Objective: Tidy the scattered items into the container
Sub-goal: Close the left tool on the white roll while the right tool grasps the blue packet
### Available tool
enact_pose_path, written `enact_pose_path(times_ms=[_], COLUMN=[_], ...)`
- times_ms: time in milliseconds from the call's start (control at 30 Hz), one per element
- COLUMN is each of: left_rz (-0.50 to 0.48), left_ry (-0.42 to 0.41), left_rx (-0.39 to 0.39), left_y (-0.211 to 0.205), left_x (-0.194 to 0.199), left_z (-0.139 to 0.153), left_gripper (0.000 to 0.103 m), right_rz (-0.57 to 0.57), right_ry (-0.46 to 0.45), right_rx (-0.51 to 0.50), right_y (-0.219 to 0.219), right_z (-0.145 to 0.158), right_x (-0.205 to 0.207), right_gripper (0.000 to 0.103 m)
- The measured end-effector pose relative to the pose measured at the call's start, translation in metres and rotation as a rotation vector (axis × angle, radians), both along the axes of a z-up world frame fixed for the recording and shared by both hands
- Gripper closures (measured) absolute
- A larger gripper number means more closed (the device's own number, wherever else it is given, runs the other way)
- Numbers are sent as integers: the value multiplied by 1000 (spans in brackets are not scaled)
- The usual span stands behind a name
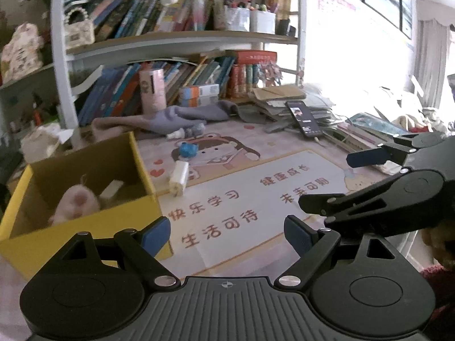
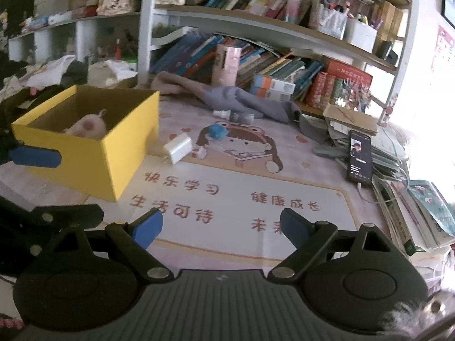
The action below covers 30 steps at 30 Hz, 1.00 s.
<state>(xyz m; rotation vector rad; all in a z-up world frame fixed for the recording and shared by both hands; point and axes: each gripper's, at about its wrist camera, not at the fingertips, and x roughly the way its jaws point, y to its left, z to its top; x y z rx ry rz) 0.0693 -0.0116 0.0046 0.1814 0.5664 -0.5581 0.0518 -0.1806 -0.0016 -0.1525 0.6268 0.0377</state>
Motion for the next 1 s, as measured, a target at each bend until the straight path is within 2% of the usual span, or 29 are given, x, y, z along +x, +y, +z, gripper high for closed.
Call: enact_pose_path(times_ms=[200, 367, 667, 733, 1000], left_rz=[-25, 13, 149, 187, 319], left_ry=[5, 11, 47, 55, 31], left_rx=[34, 38, 56, 66, 145], left_y=[-29, -49, -84, -91, -119], left_x=[23, 47, 85, 93, 122], left_z=[-4, -2, -5, -6, -9], left_gripper=[15, 15, 15, 19, 21], right_rz=[-1, 29, 139, 161, 290], right_ry=[2, 21, 45, 46, 43], right_rx=[12, 27, 43, 55, 89], right_y=[-21, -43, -81, -91, -117], right_z=[-2, -1, -2, -4, -12], right_x=[31, 67, 124, 137, 186], right_gripper=[13, 13, 13, 13, 16])
